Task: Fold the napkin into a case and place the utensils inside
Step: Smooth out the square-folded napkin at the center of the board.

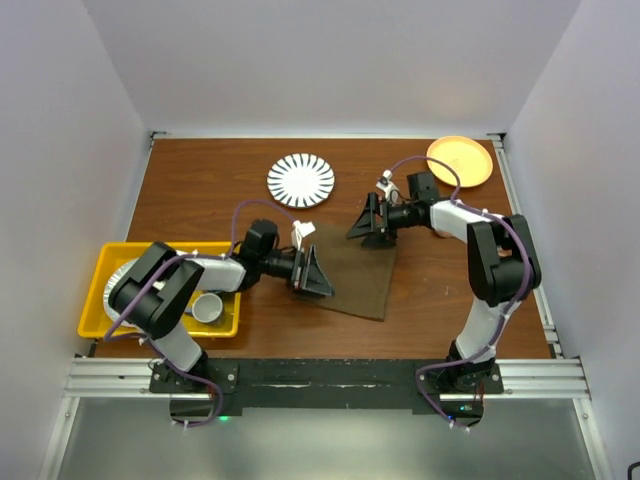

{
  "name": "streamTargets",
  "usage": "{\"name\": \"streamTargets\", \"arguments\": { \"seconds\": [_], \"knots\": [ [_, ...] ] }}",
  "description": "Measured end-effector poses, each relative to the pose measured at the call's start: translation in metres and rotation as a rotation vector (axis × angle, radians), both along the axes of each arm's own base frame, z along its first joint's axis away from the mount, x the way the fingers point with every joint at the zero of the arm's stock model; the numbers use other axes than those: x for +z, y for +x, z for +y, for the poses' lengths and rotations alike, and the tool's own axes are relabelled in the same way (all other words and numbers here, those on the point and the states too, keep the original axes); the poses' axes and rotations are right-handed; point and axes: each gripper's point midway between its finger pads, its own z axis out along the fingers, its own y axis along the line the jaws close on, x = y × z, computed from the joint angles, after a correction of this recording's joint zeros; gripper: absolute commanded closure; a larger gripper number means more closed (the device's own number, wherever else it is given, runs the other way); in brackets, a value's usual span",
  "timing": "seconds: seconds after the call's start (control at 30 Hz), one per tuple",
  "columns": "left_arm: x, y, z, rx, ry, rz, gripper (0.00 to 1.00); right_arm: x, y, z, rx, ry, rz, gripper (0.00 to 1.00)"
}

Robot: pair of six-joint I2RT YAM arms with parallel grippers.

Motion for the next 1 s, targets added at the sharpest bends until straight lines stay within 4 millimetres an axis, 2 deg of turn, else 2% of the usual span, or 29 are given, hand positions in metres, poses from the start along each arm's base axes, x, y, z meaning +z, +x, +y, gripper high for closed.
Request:
{"name": "streamTargets", "arguments": {
  "seconds": [0.07,0.17,0.33,0.53,0.6,0.7,0.8,0.87,0.93,1.0],
  "knots": [
    [-0.022,-0.017,0.006,-0.014,0.046,0.078,0.00,-0.023,-0.001,-0.002,-0.004,-0.027,0.052,0.02],
    [-0.045,-0.022,0.013,-0.008,0.094,0.139,0.00,-0.055,-0.005,-0.006,-0.006,-0.069,0.127,0.02],
    [-0.055,-0.020,0.018,-0.027,0.072,0.177,0.00,-0.058,-0.005,-0.006,0.015,-0.053,0.150,0.02],
    [-0.051,-0.019,0.026,-0.044,0.043,0.177,0.00,-0.057,-0.006,-0.006,0.041,-0.048,0.149,0.02],
    [-0.042,-0.019,0.027,-0.045,0.054,0.142,0.00,-0.053,-0.009,-0.006,0.052,-0.043,0.145,0.02],
    [-0.006,-0.002,0.017,-0.055,0.022,0.020,0.00,-0.039,-0.014,-0.007,0.056,-0.041,0.139,0.02],
    [0.045,0.038,-0.003,-0.036,-0.054,-0.155,0.00,-0.014,-0.009,-0.005,0.046,-0.023,0.081,0.02],
    [0.070,0.062,-0.014,-0.002,-0.096,-0.240,0.00,0.003,-0.003,-0.003,0.035,-0.006,0.030,0.02],
    [0.084,0.087,-0.025,0.050,-0.131,-0.276,0.00,0.013,0.006,-0.001,0.023,0.011,-0.008,0.02],
    [0.078,0.110,-0.034,0.111,-0.142,-0.259,0.00,0.014,0.014,0.002,0.005,0.024,-0.020,0.02]
  ]
}}
